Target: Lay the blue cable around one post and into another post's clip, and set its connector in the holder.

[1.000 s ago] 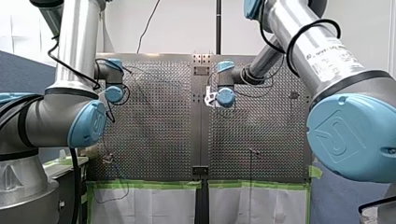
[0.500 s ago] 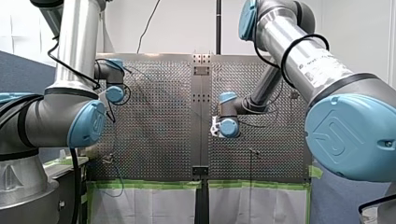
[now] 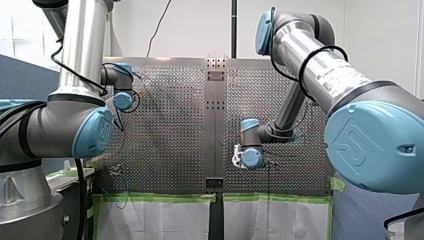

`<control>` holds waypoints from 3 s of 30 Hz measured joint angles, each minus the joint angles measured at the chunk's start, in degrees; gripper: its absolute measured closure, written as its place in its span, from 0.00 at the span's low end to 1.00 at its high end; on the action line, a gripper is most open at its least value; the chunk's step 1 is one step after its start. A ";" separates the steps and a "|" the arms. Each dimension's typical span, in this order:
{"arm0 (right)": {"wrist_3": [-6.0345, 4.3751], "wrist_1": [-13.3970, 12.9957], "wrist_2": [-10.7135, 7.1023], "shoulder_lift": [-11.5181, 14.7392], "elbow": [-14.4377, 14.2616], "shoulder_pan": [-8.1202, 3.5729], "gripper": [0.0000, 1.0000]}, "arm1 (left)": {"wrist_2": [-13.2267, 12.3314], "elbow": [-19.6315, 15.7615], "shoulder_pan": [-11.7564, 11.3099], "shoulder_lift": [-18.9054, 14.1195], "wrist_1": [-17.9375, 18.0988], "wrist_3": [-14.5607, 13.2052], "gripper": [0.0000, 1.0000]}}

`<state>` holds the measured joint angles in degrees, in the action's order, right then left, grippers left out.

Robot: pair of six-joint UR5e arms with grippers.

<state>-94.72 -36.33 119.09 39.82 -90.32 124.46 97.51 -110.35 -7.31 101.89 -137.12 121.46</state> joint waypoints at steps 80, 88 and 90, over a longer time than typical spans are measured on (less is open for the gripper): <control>2.83 -30.30 -23.86 -5.01 -14.44 -28.06 0.98 | 1.92 0.00 0.55 0.00 -1.41 -3.76 0.00; 3.39 -30.30 -27.43 -5.02 -14.16 -28.08 0.98 | 2.02 0.00 0.78 0.00 -1.50 -3.95 0.00; 3.57 -30.33 -28.30 -5.03 -14.12 -28.02 0.98 | 2.02 0.00 0.83 0.00 -1.50 -3.95 0.00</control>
<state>-91.14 -66.66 90.79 34.79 -104.45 96.44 99.53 -110.34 -6.47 101.89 -138.62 117.51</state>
